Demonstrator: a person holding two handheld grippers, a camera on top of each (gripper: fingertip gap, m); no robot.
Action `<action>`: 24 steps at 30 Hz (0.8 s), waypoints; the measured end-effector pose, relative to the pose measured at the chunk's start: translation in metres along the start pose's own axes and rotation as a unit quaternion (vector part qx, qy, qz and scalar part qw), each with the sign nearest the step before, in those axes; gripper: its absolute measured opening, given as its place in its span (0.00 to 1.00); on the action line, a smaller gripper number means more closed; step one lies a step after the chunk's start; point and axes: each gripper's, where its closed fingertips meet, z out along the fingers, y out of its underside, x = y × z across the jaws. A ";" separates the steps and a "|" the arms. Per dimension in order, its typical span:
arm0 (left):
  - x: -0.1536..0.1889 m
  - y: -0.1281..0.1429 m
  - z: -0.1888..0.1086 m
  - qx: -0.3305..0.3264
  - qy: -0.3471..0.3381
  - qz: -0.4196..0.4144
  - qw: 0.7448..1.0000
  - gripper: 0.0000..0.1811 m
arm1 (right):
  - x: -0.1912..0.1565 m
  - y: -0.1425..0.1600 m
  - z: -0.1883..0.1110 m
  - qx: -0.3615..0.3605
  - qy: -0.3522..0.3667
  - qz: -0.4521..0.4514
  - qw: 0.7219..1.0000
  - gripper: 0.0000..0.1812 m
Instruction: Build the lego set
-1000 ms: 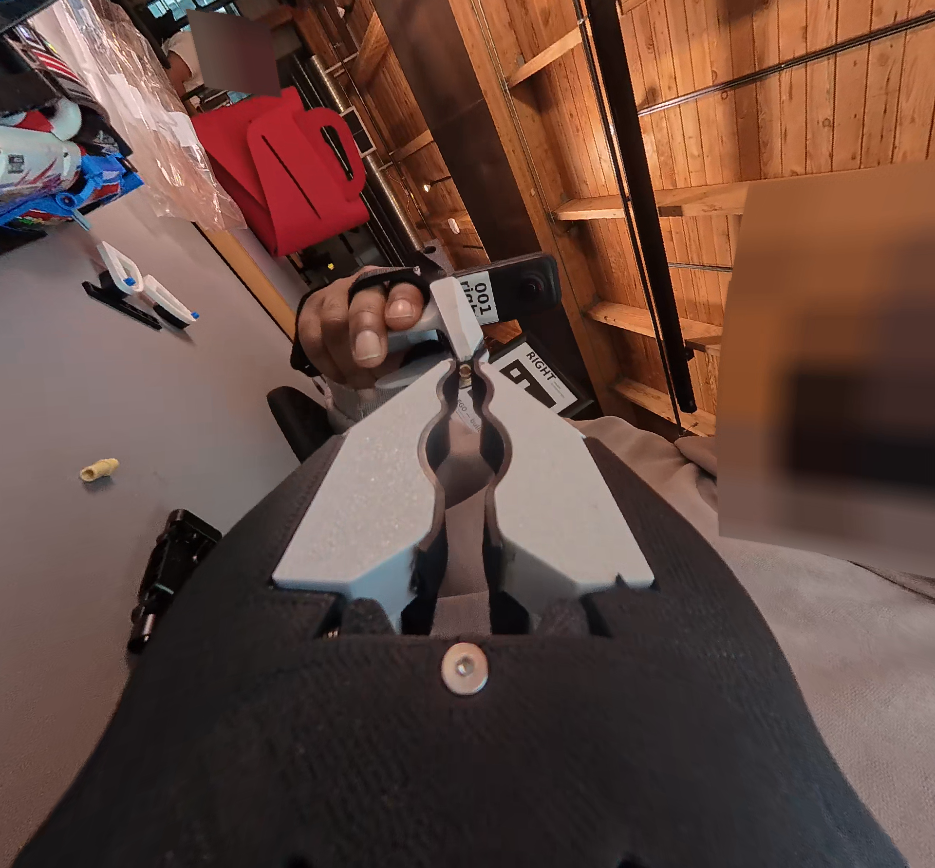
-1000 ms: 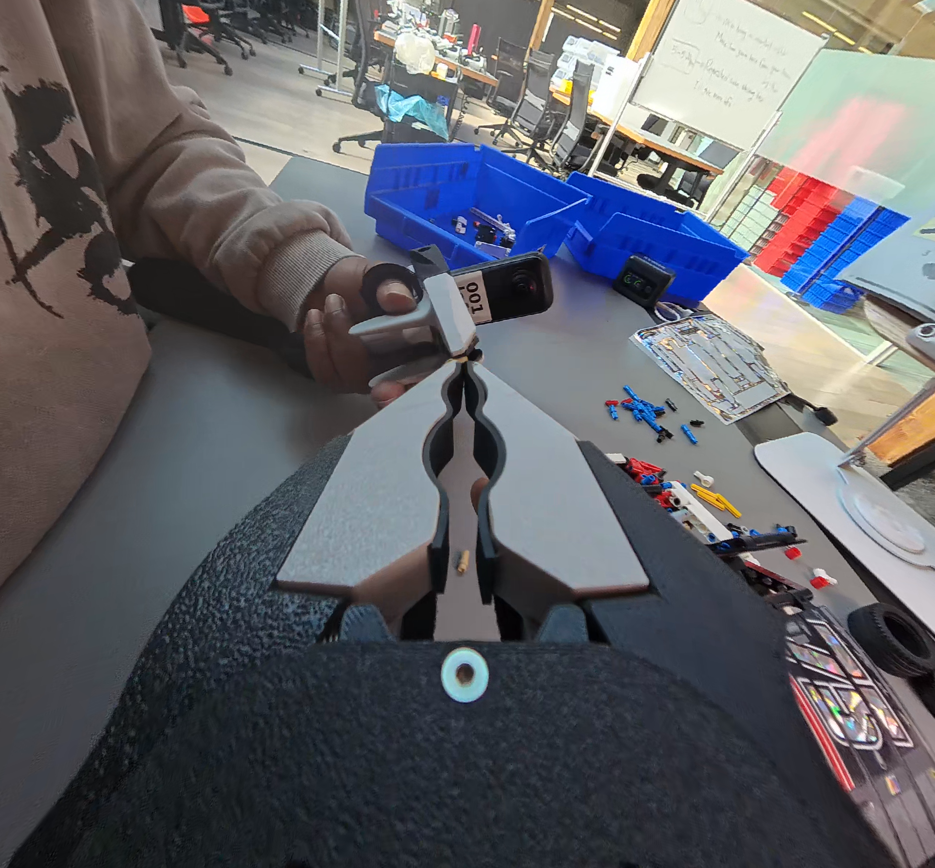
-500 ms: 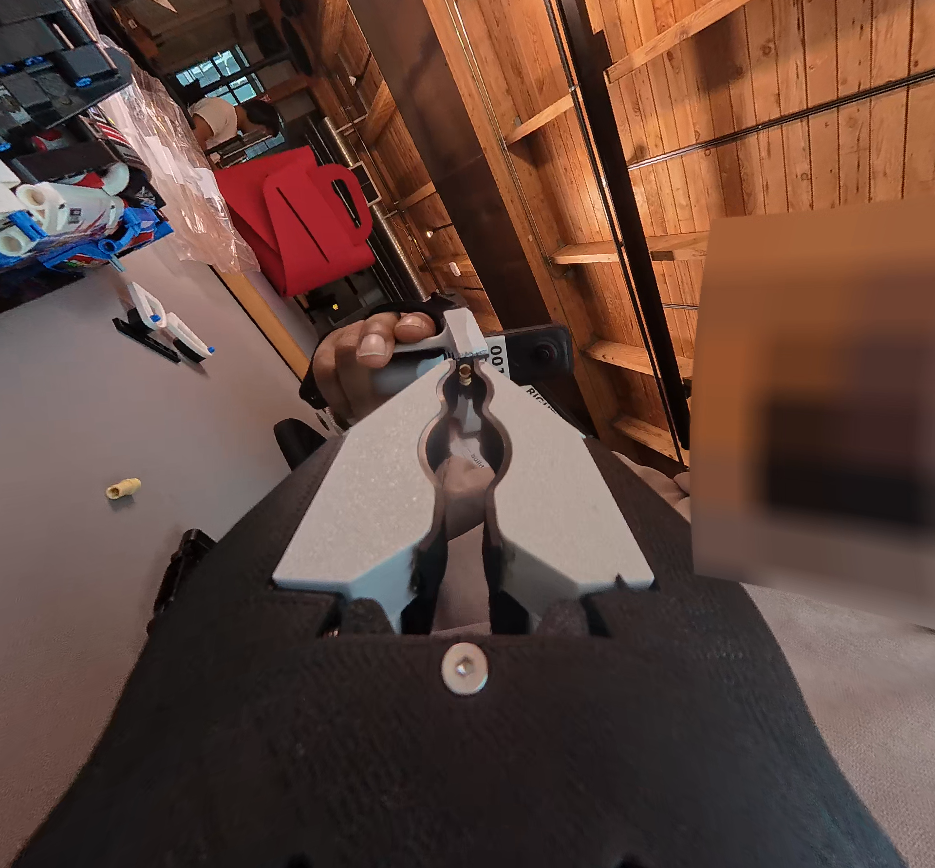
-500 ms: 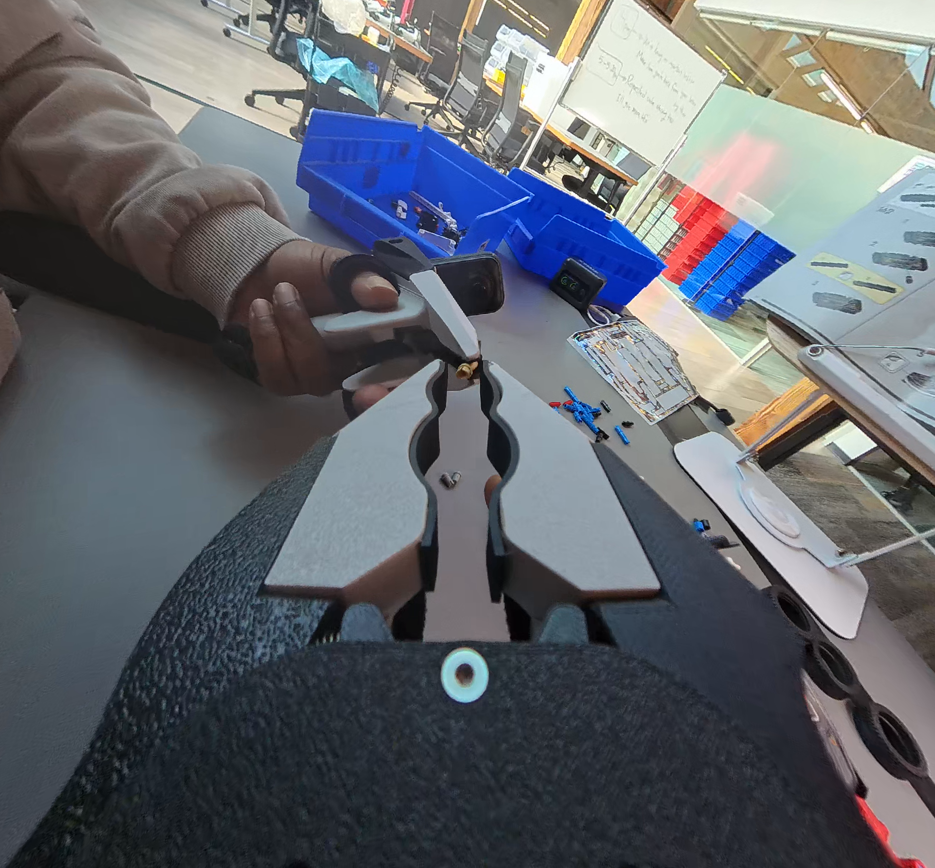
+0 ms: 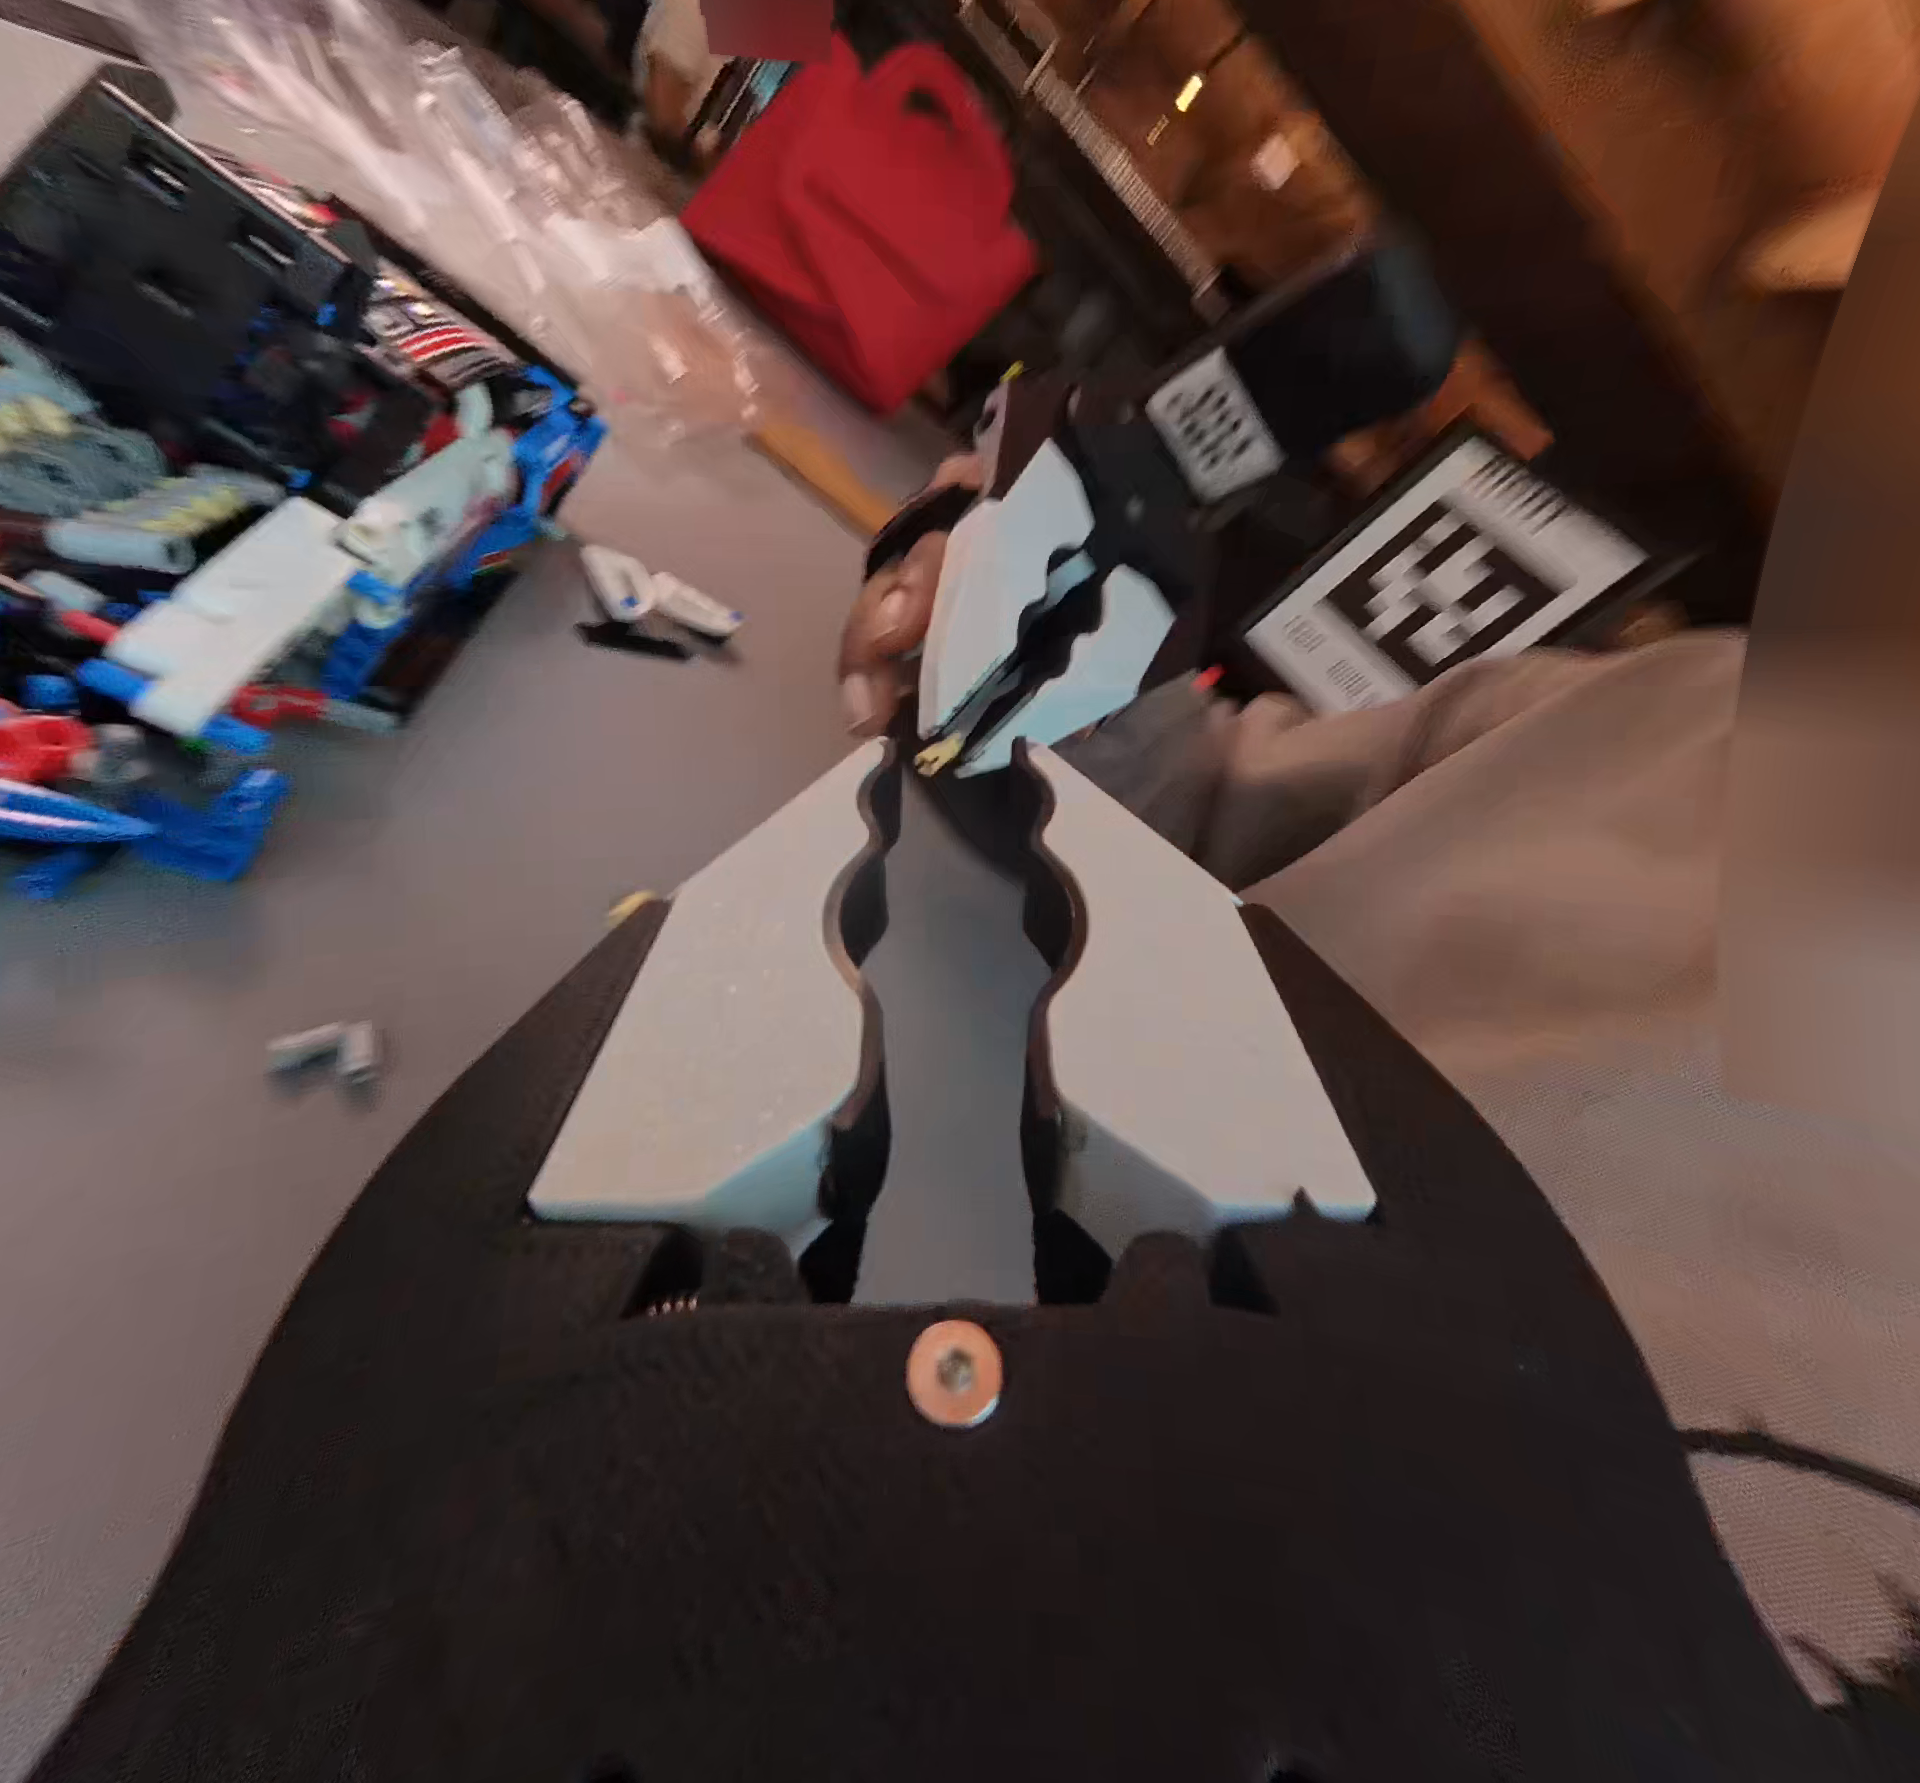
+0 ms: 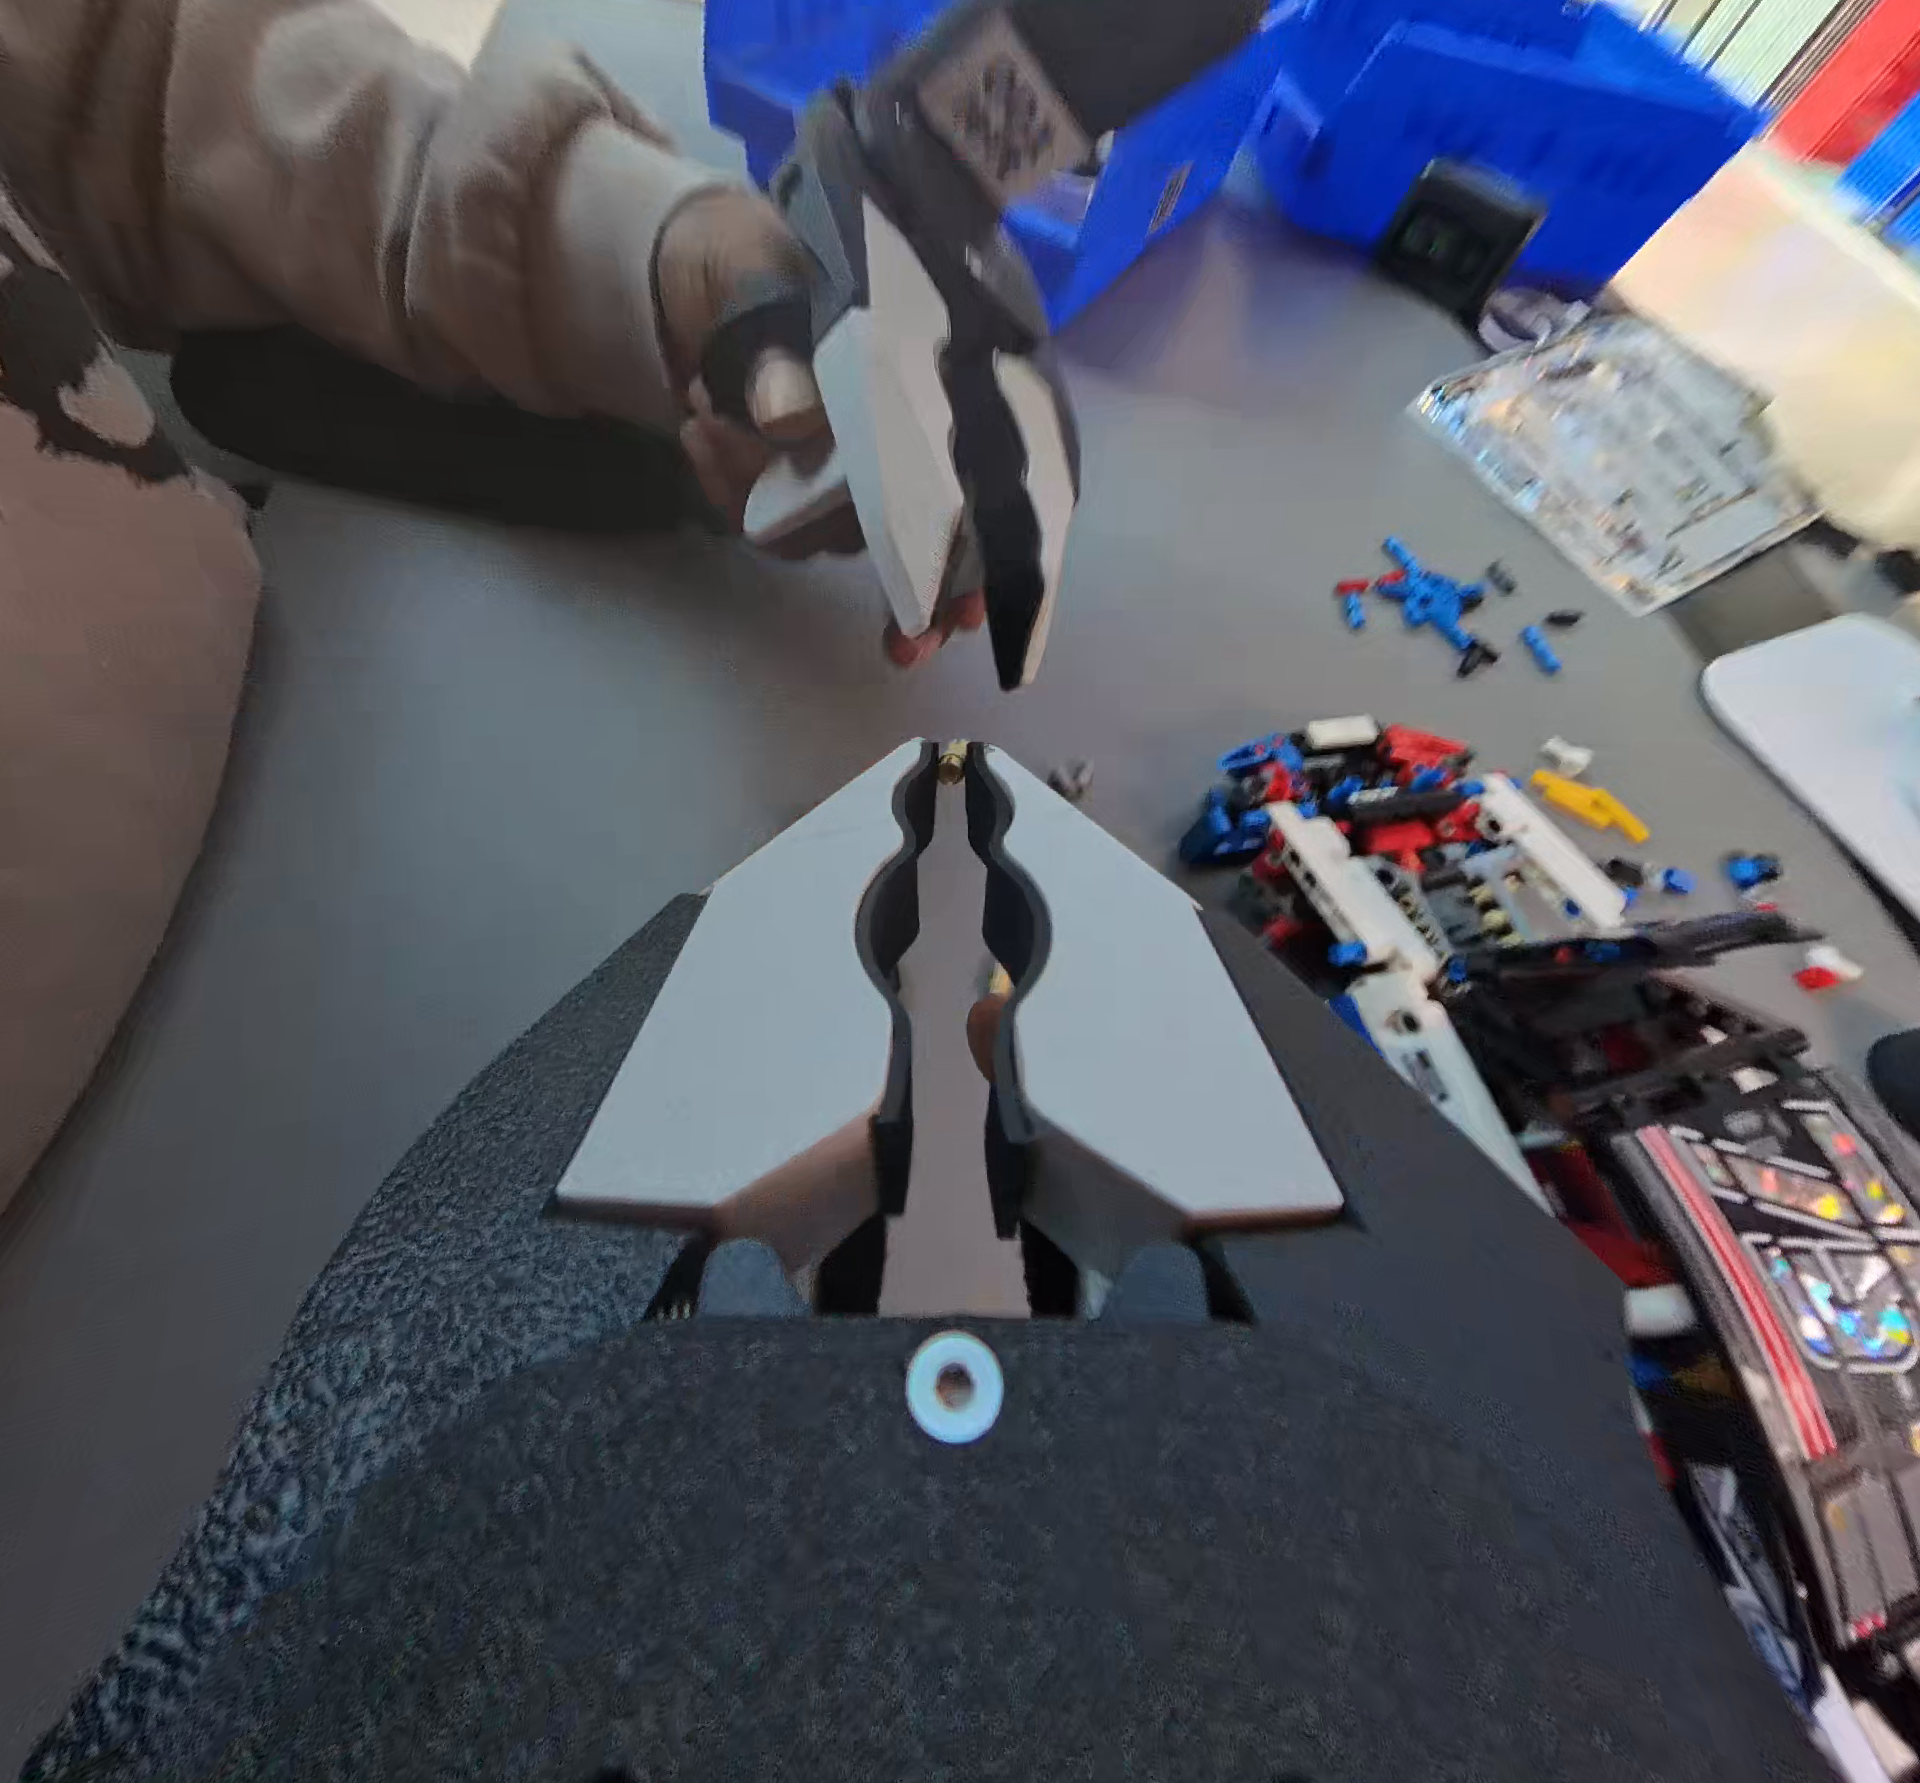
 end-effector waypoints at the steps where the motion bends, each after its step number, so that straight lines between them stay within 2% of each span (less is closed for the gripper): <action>1: -0.014 0.013 -0.004 -0.060 -0.062 0.071 0.994 0.13 | -0.002 0.016 0.003 -0.048 -0.017 0.012 0.999 0.01; 2: -0.026 0.026 -0.009 -0.118 -0.113 0.131 0.978 0.15 | -0.004 0.031 0.005 -0.092 -0.028 0.017 0.995 0.01; 4: -0.040 0.050 -0.015 -0.205 -0.160 0.191 0.946 0.19 | -0.008 0.054 0.010 -0.164 -0.050 0.017 0.985 0.01; 8: -0.038 0.080 -0.008 -0.274 -0.147 0.215 0.926 0.23 | -0.017 0.072 0.018 -0.256 -0.090 0.013 0.962 0.01; 11: -0.047 0.089 -0.008 -0.304 -0.173 0.259 0.900 0.21 | -0.018 0.073 0.022 -0.288 -0.103 0.014 0.952 0.01; 15: -0.049 0.090 -0.007 -0.311 -0.190 0.291 0.885 0.16 | -0.019 0.077 0.026 -0.320 -0.114 0.016 0.941 0.01; 19: -0.048 0.091 -0.005 -0.310 -0.190 0.304 0.881 0.12 | -0.019 0.076 0.028 -0.329 -0.116 0.026 0.937 0.01; 24: -0.047 0.091 -0.004 -0.311 -0.190 0.309 0.878 0.12 | -0.020 0.076 0.028 -0.347 -0.121 0.030 0.930 0.01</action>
